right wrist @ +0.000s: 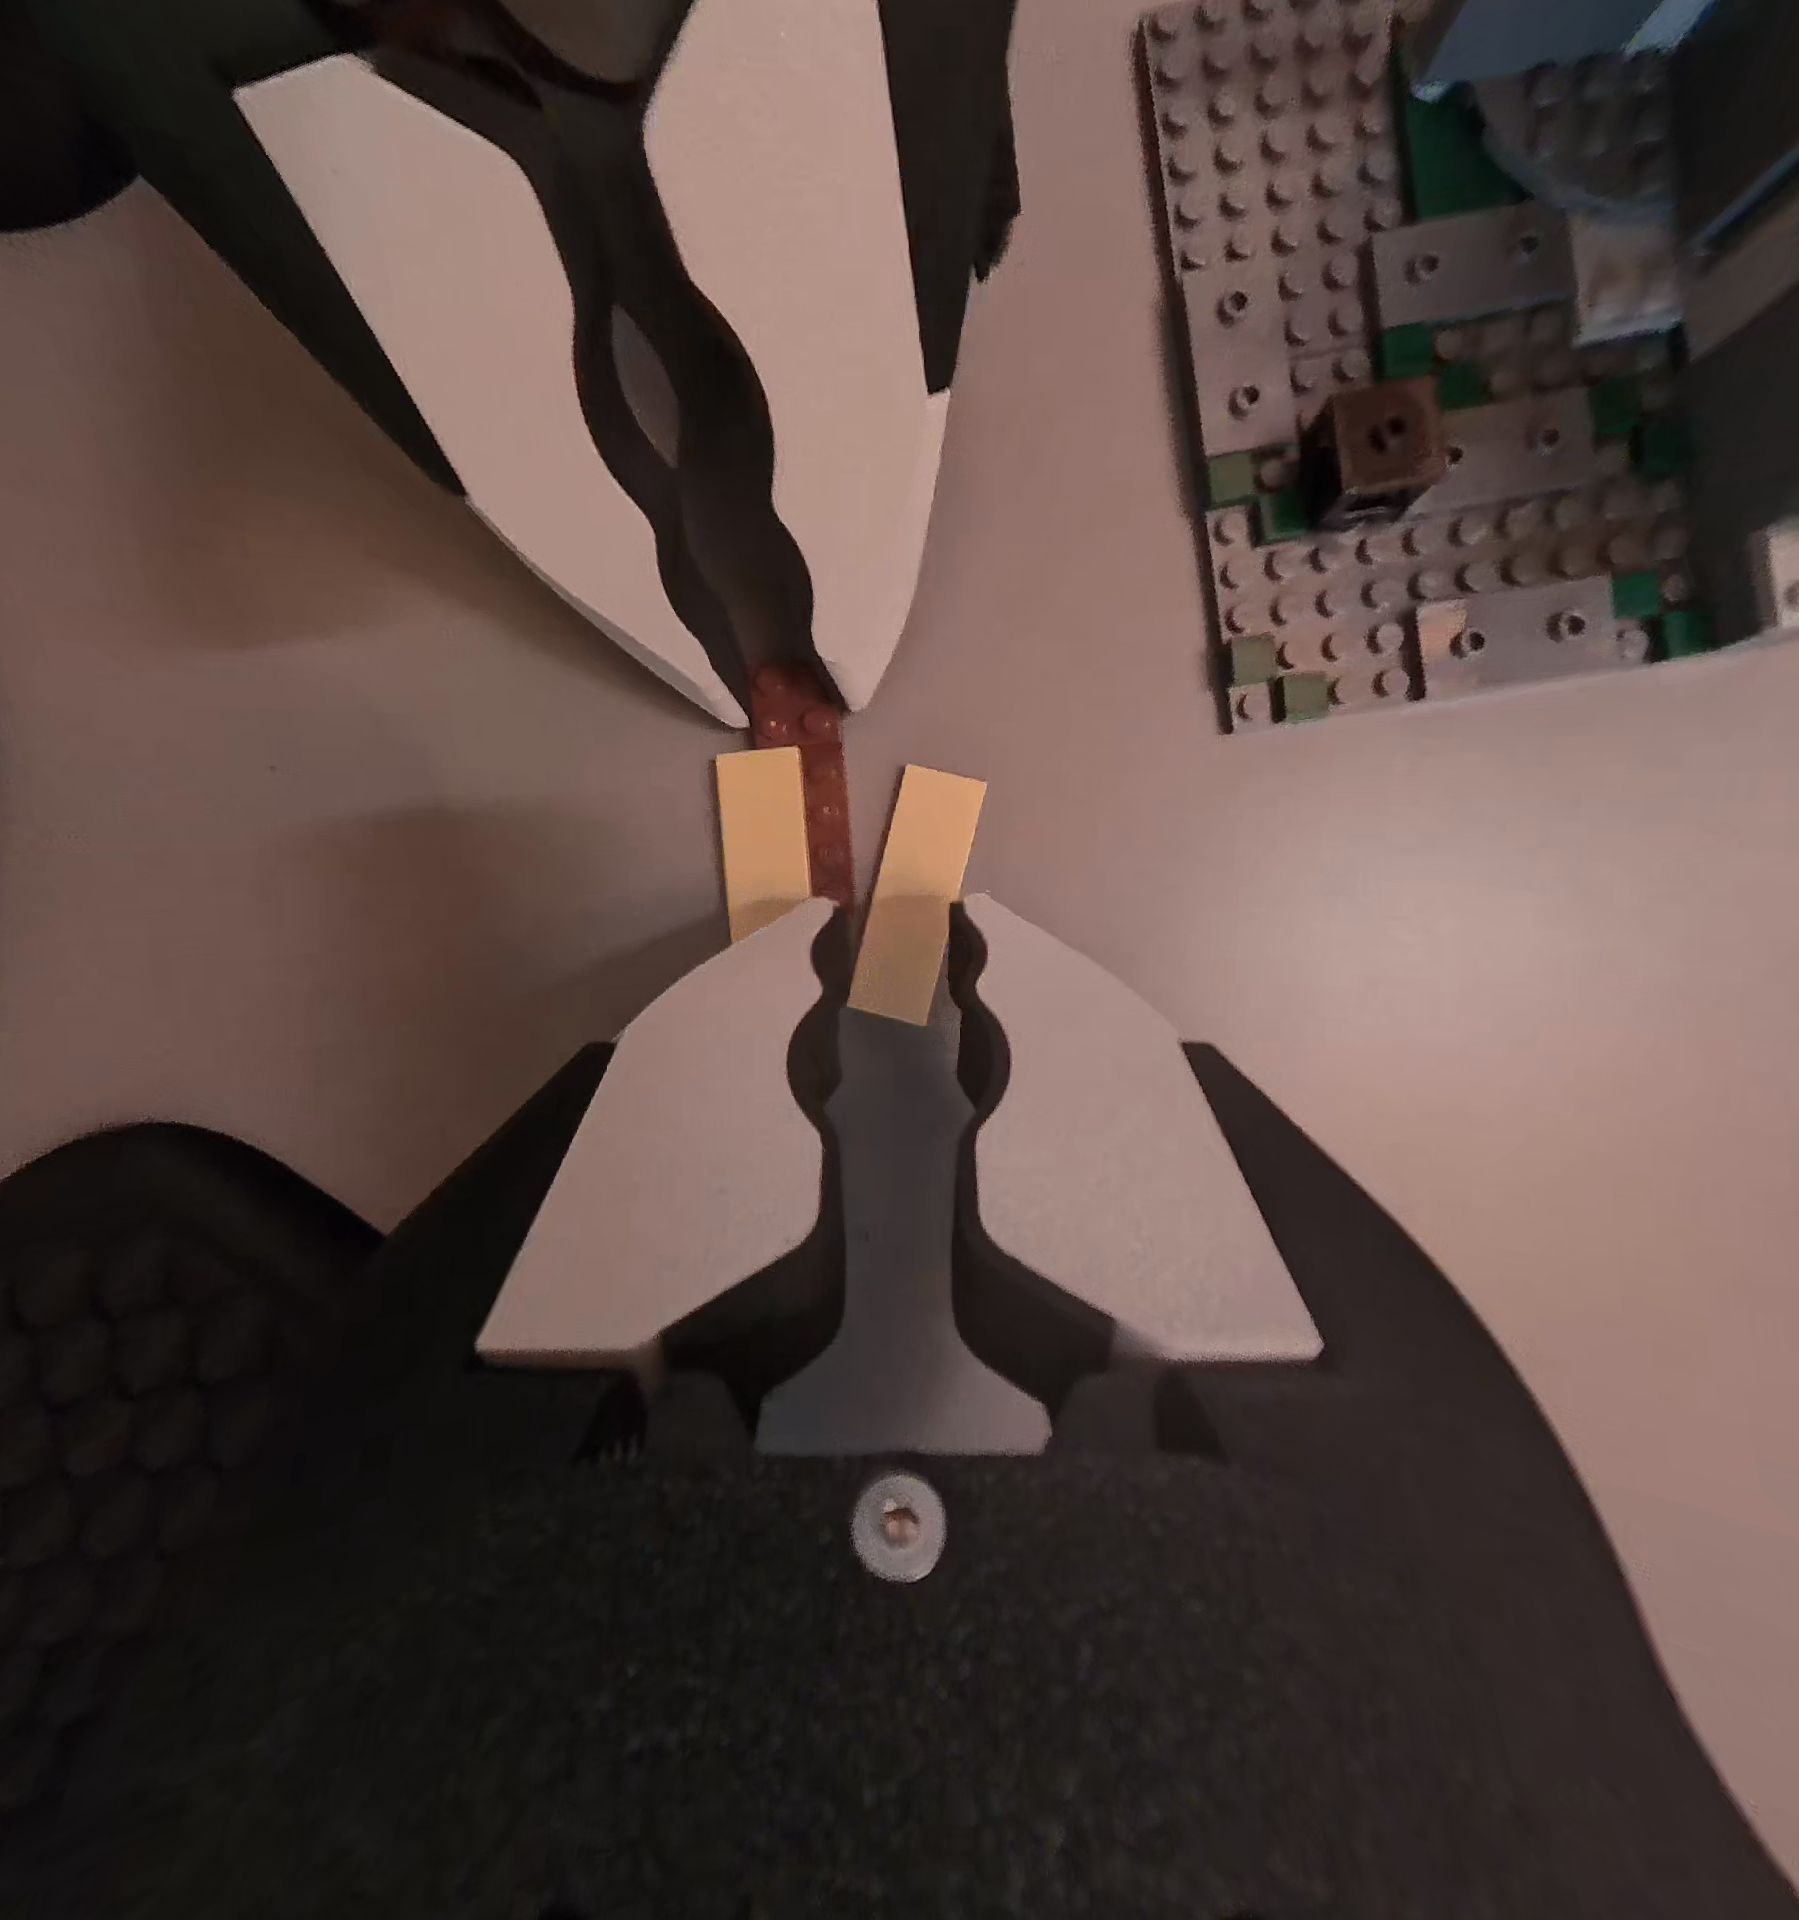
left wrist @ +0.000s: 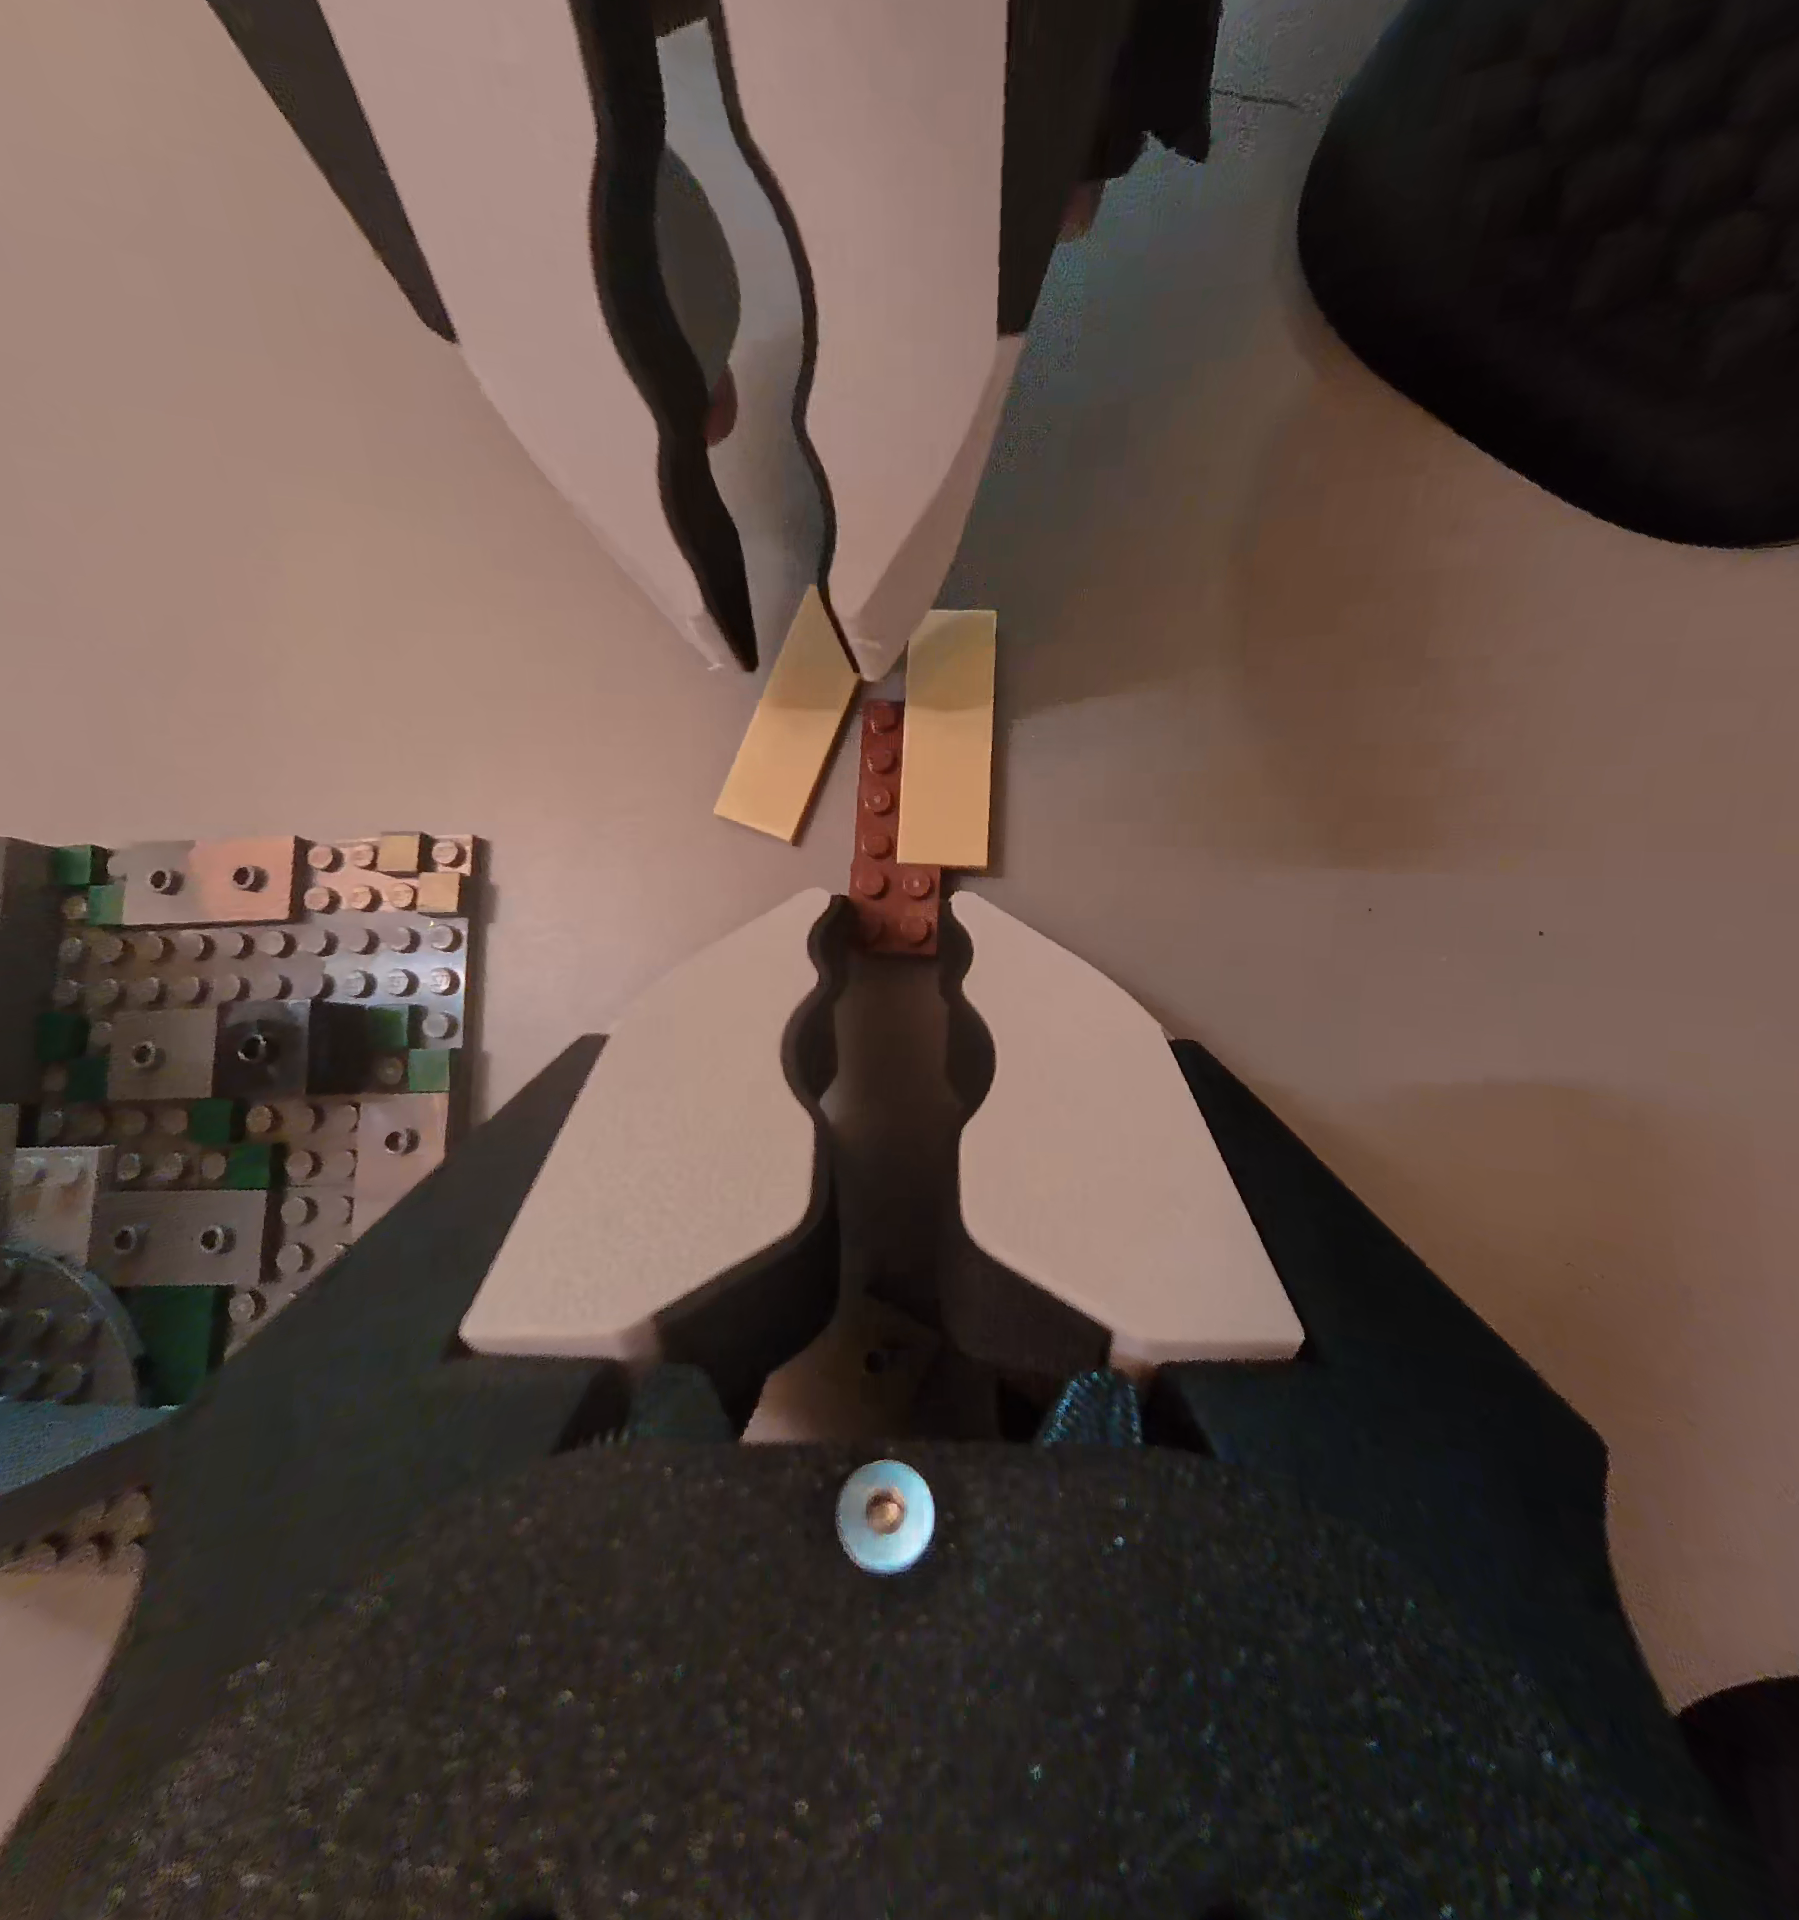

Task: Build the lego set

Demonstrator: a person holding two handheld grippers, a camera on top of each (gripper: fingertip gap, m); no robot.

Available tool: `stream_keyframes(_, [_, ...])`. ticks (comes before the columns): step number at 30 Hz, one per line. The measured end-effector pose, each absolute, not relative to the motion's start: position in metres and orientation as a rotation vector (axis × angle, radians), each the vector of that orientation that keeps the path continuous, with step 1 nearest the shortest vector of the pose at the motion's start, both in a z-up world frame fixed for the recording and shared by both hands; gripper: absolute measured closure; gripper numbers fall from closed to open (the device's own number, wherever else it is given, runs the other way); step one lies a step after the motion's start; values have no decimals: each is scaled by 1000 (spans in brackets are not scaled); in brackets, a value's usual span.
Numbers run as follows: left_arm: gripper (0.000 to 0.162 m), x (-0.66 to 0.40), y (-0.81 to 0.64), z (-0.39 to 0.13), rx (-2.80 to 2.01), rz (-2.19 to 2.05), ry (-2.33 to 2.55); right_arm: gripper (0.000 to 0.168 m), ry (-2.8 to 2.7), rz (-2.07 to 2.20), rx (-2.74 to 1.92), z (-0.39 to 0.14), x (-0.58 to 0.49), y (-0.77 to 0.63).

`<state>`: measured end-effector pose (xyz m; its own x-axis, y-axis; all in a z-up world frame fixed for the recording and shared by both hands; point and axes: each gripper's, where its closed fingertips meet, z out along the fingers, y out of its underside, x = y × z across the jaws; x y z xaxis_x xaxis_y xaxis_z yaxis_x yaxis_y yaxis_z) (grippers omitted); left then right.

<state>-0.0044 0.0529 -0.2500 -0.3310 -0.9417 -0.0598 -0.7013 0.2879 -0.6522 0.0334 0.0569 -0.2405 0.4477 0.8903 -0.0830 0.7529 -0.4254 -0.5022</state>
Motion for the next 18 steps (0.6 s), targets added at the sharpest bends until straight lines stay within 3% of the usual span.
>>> stream_keyframes(18, [146, -9, 50, -250, -1465, -749, 2145, 153, -1593, 309, -2207, -240, 30, 45])
